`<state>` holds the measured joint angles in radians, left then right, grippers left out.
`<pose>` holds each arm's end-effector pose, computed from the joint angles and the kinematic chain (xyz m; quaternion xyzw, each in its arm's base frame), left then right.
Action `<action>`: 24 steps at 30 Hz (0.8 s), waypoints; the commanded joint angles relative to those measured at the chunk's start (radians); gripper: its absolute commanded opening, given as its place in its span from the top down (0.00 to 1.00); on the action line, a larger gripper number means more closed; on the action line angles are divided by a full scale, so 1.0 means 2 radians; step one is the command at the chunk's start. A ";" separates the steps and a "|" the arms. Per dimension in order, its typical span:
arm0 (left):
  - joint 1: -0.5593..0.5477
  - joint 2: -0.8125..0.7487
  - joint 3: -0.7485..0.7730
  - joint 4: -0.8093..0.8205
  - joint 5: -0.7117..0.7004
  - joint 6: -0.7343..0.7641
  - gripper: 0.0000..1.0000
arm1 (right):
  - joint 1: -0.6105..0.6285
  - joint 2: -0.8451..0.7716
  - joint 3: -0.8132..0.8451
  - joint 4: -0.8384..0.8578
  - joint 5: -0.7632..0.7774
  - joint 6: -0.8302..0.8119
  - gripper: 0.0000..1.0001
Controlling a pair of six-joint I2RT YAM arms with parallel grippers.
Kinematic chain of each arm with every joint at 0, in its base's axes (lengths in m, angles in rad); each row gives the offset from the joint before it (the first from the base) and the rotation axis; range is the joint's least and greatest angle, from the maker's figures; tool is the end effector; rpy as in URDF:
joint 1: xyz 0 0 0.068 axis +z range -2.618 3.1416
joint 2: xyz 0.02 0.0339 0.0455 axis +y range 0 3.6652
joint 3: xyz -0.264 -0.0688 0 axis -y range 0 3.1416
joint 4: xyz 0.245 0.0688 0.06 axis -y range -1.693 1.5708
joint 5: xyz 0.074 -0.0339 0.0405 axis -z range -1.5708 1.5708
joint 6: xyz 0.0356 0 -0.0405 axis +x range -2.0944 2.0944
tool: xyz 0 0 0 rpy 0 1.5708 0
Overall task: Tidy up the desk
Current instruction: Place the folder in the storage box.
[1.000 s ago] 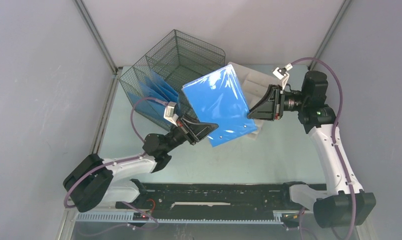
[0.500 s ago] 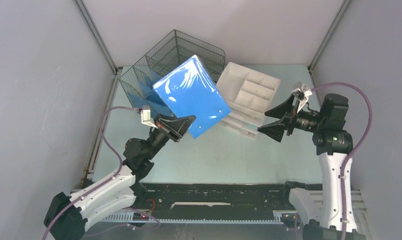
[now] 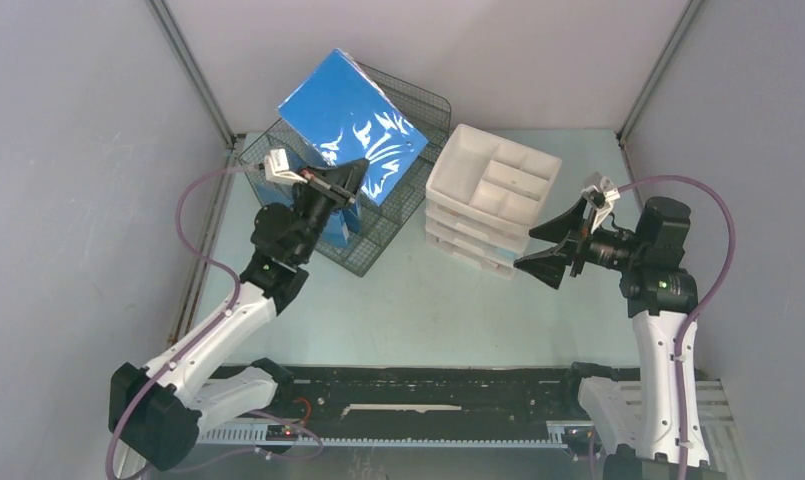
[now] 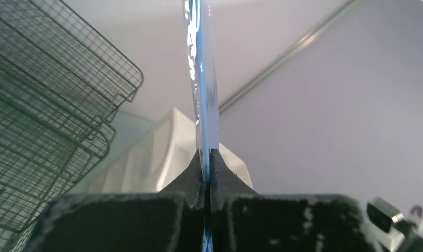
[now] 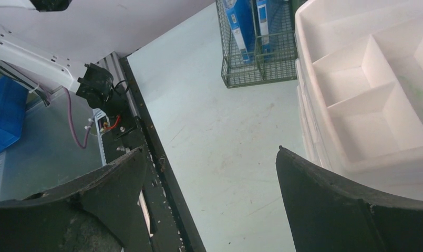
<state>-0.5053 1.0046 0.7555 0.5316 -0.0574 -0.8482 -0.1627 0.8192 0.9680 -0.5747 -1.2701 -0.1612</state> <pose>0.2073 -0.1124 0.3646 -0.1250 0.5876 -0.4871 0.6339 0.1537 0.0092 0.3671 -0.3208 0.6769 0.4218 0.5108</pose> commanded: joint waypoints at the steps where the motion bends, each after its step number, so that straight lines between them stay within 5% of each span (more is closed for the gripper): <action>1: 0.010 0.026 0.060 -0.027 -0.099 -0.038 1.00 | 0.006 -0.010 0.001 0.028 0.003 0.014 0.01; 24: 0.089 0.323 0.311 -0.045 0.017 -0.196 1.00 | 0.024 -0.021 -0.001 0.031 0.012 0.014 0.00</action>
<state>-0.3450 1.5990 1.2907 0.4046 -0.0910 -1.1690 -0.1257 0.7872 0.9672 -0.5343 -1.2583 -0.1390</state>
